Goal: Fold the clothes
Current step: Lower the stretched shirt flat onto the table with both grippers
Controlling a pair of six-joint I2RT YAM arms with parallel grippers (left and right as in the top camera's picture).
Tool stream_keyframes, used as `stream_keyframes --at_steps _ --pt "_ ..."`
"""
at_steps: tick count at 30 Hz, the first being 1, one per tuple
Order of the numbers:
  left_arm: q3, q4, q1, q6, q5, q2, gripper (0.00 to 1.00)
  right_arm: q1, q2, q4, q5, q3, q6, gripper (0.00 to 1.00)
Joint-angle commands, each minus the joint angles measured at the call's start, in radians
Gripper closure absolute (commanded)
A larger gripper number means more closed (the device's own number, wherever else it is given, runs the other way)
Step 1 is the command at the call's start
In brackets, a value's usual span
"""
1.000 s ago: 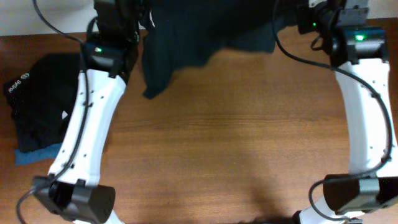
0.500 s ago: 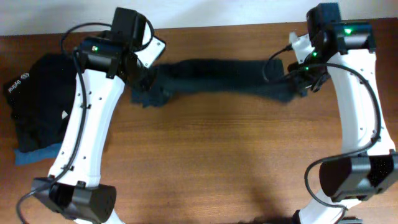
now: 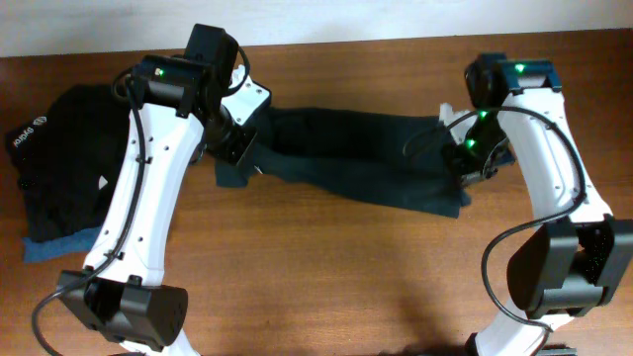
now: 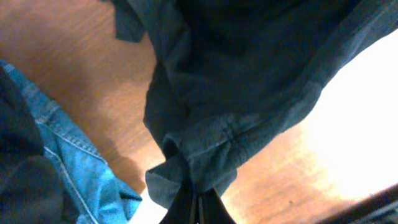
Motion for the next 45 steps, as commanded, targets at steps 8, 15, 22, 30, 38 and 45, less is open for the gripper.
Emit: stream_keyframes --at_steps 8,15,22,30,38,45 --pt "-0.061 0.08 0.001 -0.009 0.049 0.032 1.0 -0.008 0.002 0.088 -0.042 -0.131 0.031 0.96" --pt "-0.129 0.139 0.002 -0.009 0.042 0.09 0.99 -0.008 0.002 0.179 0.015 -0.131 0.031 0.92" --pt "-0.135 0.165 0.001 -0.01 0.042 0.188 0.99 -0.008 0.002 0.225 0.037 -0.132 0.03 0.83" --pt "-0.135 0.252 0.002 -0.01 0.042 0.245 0.98 -0.008 0.002 0.248 0.042 -0.132 0.031 0.84" --pt "-0.135 0.295 0.002 -0.01 -0.016 0.266 0.32 -0.008 0.002 0.248 0.042 -0.132 0.03 0.83" --pt "-0.135 0.394 0.002 -0.027 -0.107 0.266 0.13 -0.008 0.002 0.252 0.041 -0.132 0.03 0.83"
